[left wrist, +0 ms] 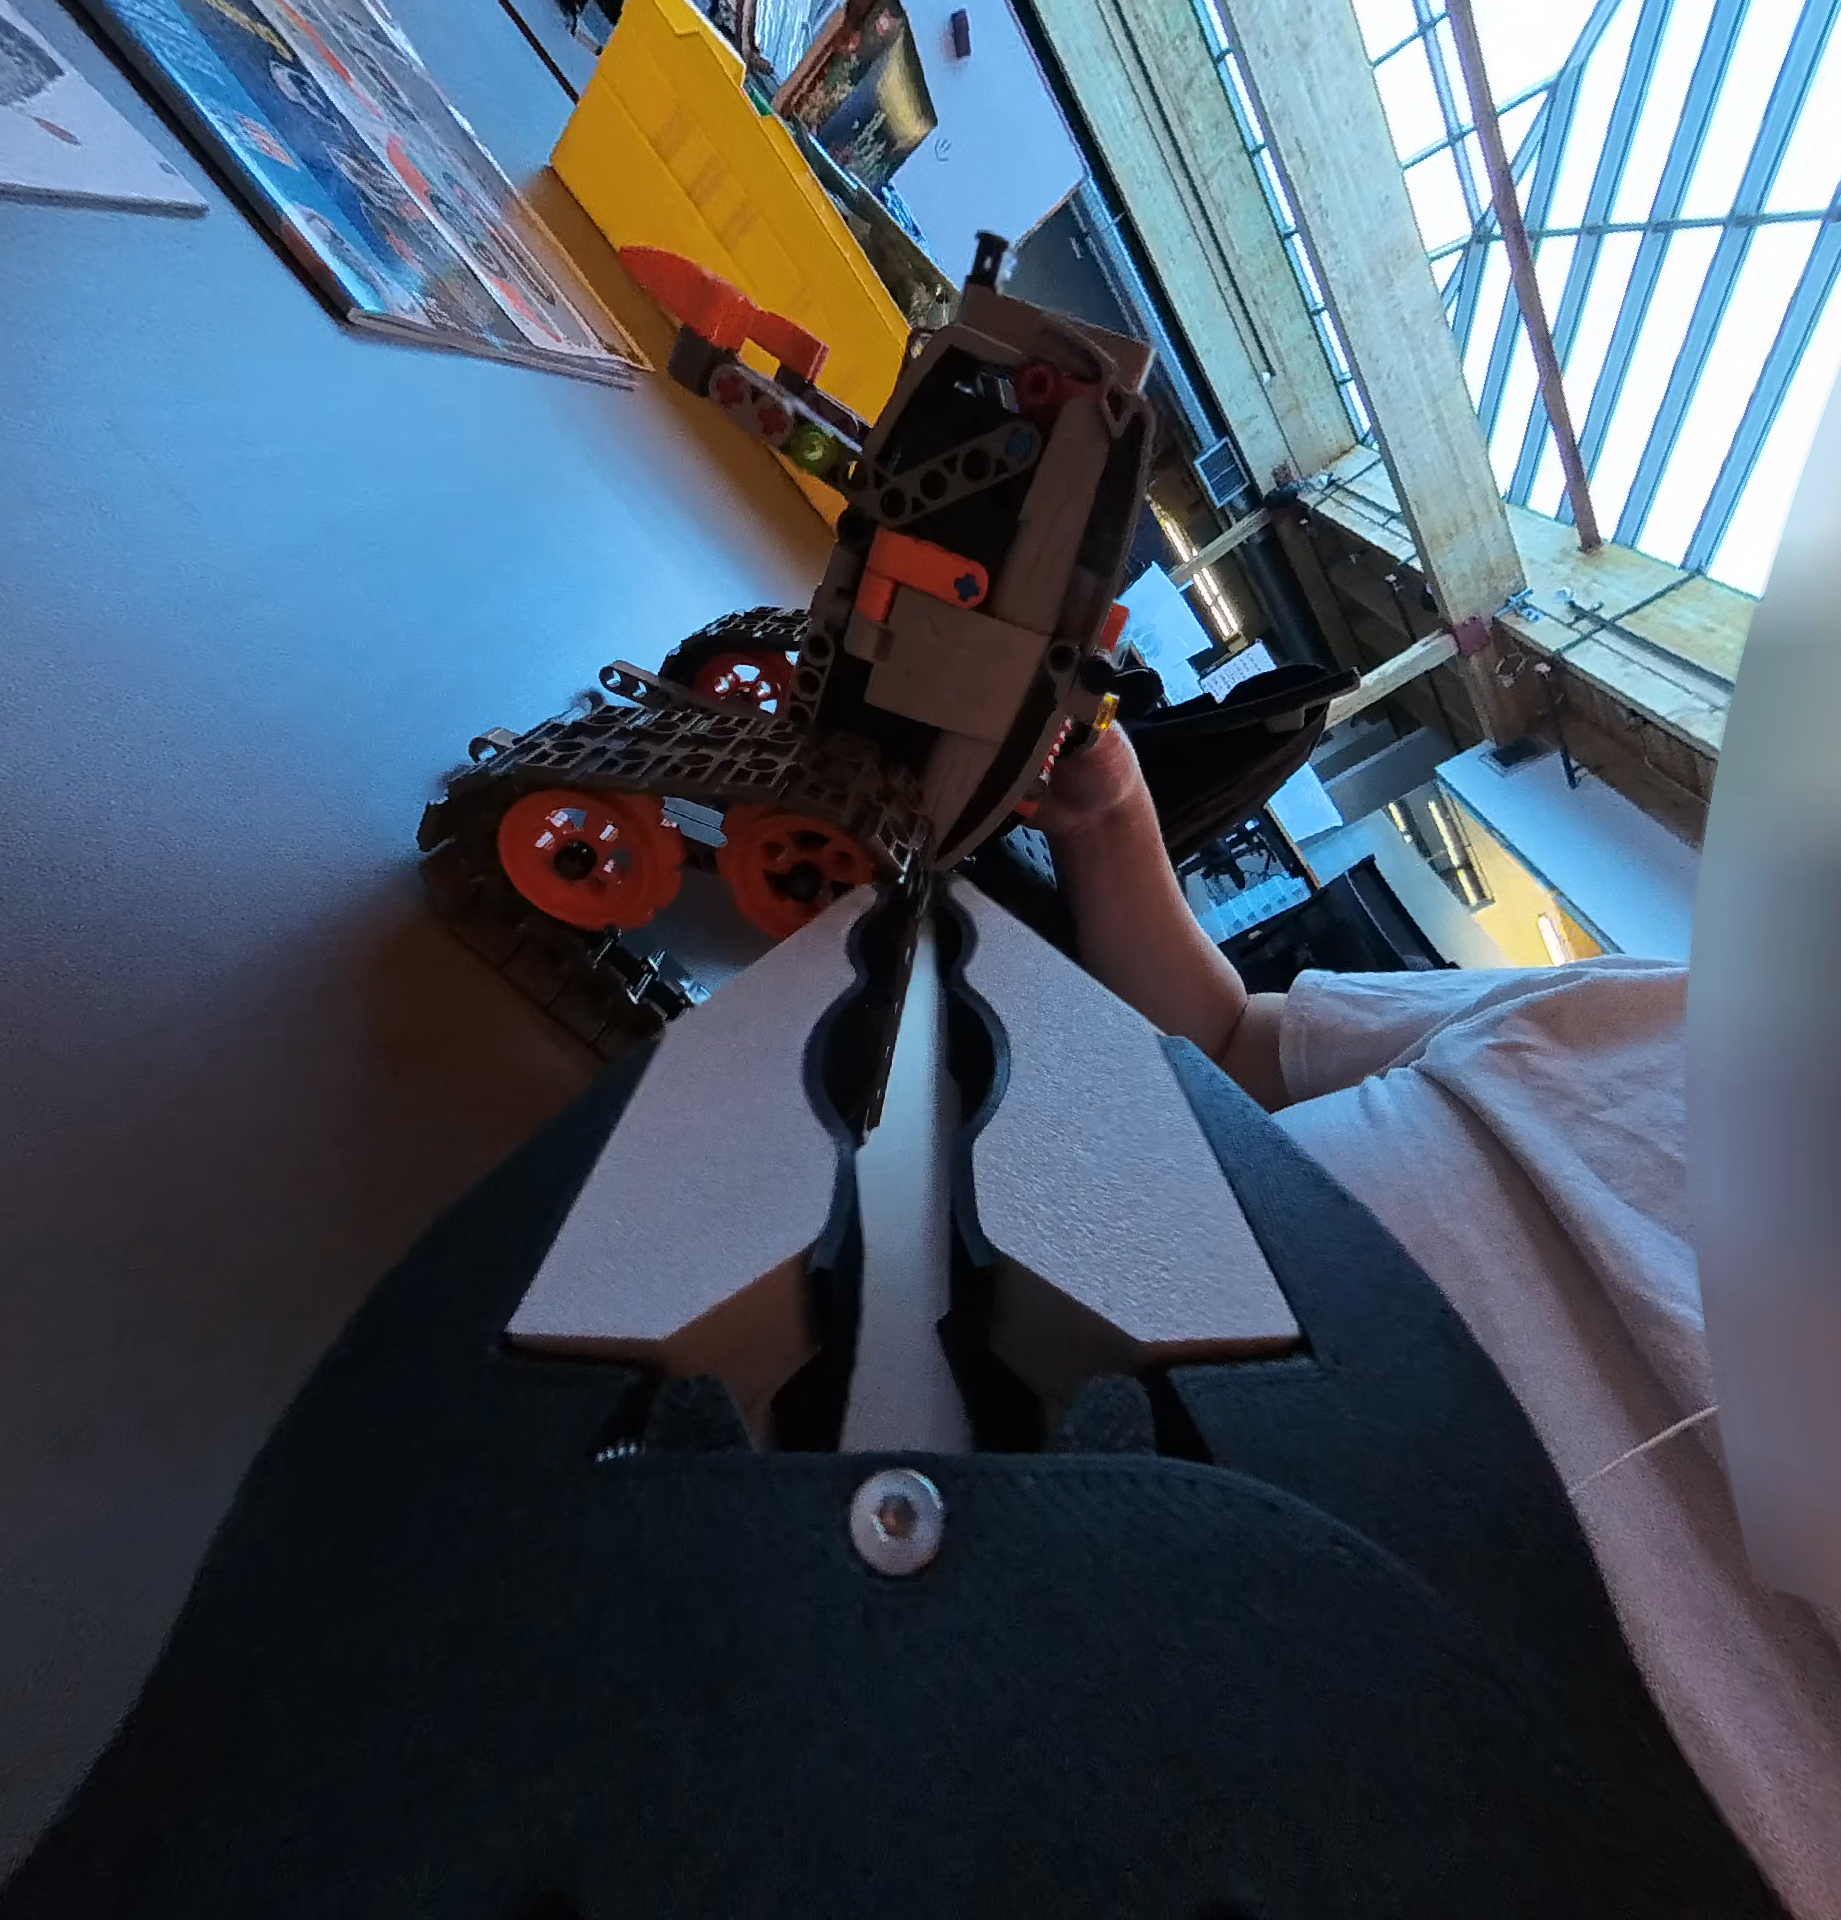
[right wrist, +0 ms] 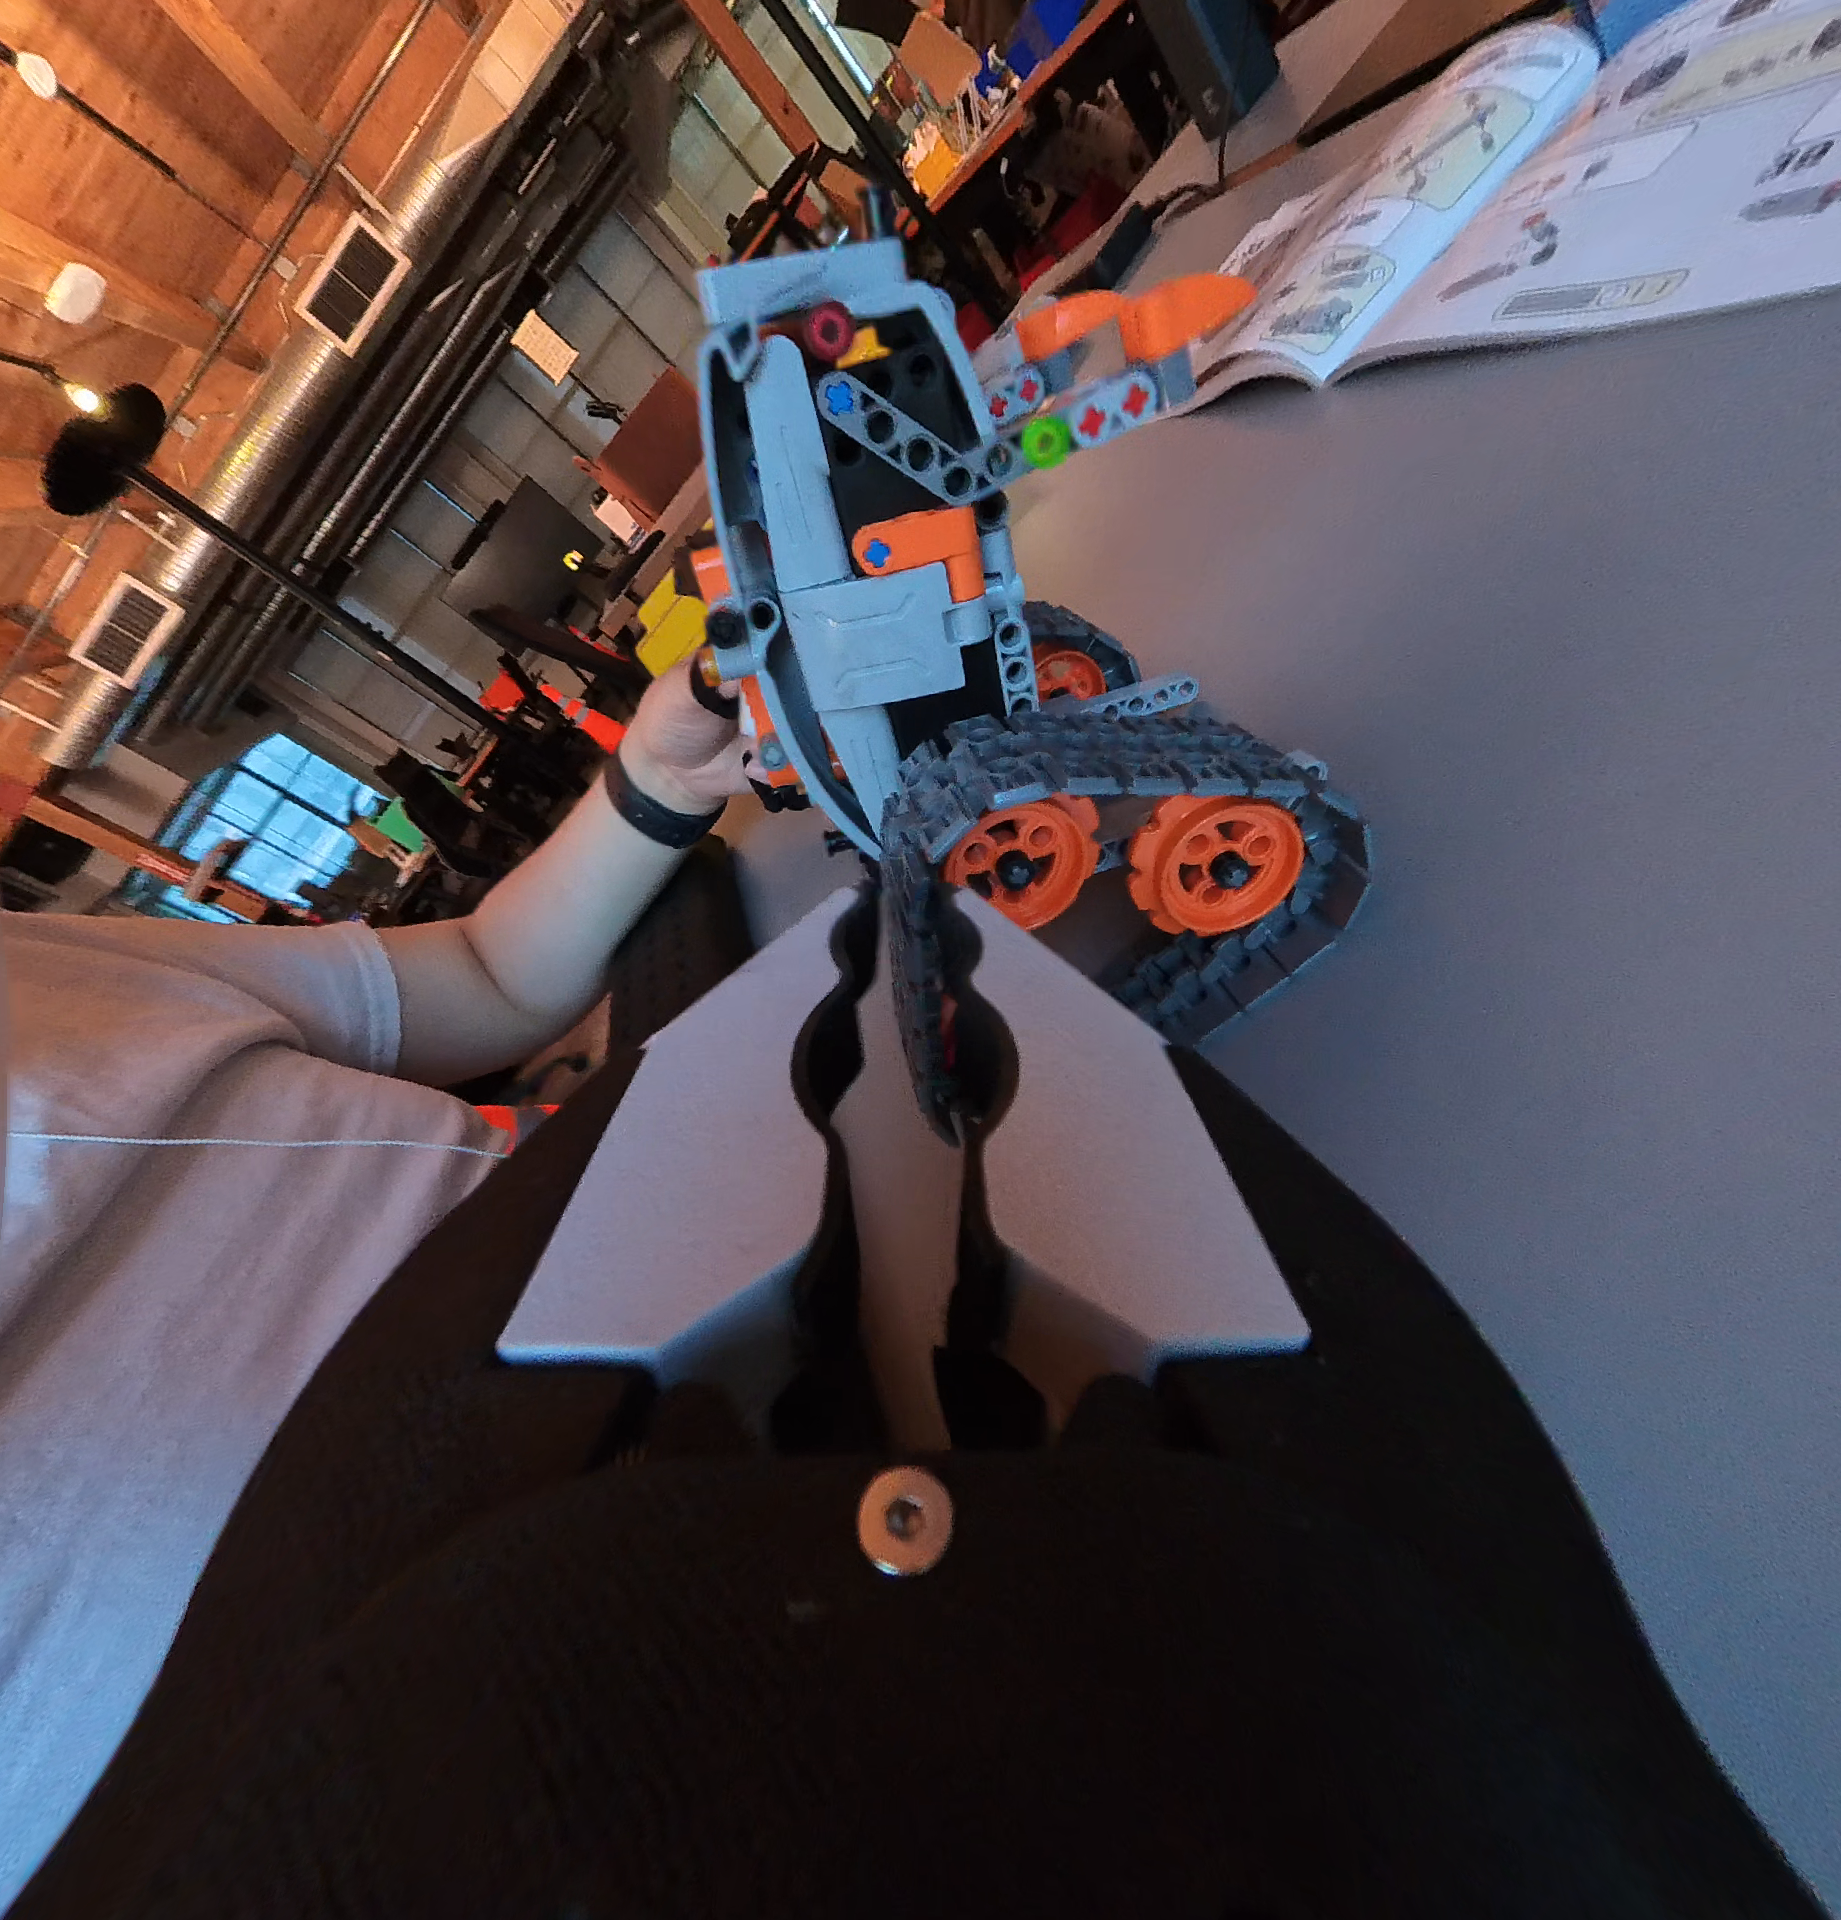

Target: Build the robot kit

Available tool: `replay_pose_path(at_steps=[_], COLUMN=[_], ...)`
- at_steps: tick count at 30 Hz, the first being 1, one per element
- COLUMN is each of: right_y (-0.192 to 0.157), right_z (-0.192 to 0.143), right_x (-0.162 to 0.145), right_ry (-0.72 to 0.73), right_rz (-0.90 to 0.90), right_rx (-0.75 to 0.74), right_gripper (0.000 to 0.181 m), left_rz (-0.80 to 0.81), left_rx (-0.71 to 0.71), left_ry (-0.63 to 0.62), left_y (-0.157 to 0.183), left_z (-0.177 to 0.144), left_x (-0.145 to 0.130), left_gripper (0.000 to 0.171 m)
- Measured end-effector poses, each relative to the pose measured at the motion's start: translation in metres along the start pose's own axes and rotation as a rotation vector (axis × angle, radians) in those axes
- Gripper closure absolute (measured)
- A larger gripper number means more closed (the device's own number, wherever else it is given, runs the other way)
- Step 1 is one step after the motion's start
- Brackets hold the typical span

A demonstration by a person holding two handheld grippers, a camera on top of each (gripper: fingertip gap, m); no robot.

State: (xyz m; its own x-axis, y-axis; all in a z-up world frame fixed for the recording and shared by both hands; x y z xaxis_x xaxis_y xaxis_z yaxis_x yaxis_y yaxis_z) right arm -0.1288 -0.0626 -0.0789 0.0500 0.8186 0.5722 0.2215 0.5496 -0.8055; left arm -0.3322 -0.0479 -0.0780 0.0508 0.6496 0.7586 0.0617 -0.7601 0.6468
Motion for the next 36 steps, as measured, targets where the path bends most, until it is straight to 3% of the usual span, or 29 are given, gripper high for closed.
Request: replay_pose_path(at_steps=[2,3,6,9,12,14,18,21,23,26,28,30,36], right_y=[-0.004,-0.009,-0.034,-0.059,-0.058,-0.041,-0.039,-0.033,-0.032,-0.025,-0.020,-0.021,-0.013], right_z=[-0.008,-0.014,-0.021,-0.001,0.018,0.022,0.032,0.037,0.043,0.051,0.054,0.057,0.060], right_x=[0.005,0.009,0.026,0.032,0.033,0.034,0.041,0.055,0.055,0.053,0.054,0.049,0.058], right_ry=[0.024,0.044,0.105,0.007,-0.097,-0.145,-0.124,-0.122,-0.164,-0.221,-0.249,-0.289,-0.297], right_rz=[-0.100,-0.192,-0.532,-0.716,-0.808,-0.811,-0.888,-0.934,-0.901,-0.941,-0.978,-0.962,-0.978], right_rx=[-0.050,-0.087,-0.215,-0.254,-0.272,-0.318,-0.288,-0.294,-0.239,-0.274,-0.311,-0.269,-0.290], right_gripper=[0.156,0.154,0.145,0.128,0.105,0.103,0.084,0.071,0.070,0.068,0.073,0.095,0.093], left_rz=[0.060,0.121,0.326,0.459,0.581,0.621,0.762,0.882,0.946,1.048,1.108,1.139,1.270], left_rx=[0.057,0.108,0.187,0.149,0.133,0.140,0.234,0.235,0.253,0.297,0.303,0.277,0.373], left_ry=[-0.014,-0.021,0.014,0.040,-0.071,-0.154,-0.236,-0.285,-0.341,-0.343,-0.348,-0.378,-0.465], left_y=[-0.001,-0.002,0.008,0.030,0.039,0.036,0.019,0.013,0.008,0.007,0.009,0.011,-0.005], left_z=[-0.005,-0.010,-0.021,-0.011,0.006,0.016,0.032,0.043,0.049,0.053,0.055,0.057,0.061], left_x=[0.004,0.007,0.025,0.046,0.053,0.049,0.045,0.044,0.041,0.044,0.046,0.043,0.041], left_gripper=[0.132,0.124,0.118,0.119,0.114,0.115,0.075,0.066,0.062,0.059,0.063,0.079,0.074])
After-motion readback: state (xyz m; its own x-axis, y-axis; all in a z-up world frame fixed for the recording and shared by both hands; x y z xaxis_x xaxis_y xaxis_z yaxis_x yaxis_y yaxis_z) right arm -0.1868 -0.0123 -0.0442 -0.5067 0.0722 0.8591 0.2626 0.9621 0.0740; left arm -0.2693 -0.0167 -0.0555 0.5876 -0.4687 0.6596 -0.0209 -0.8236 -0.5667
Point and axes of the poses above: each gripper's, where its closed fingertips meet, z out along the fingers, x out of its top, y = z × x across the jaws, the point moved 4 cm from there along -z, back along the fingers, and after that the axes turned 11 degrees about z, right-handed, at the moved point
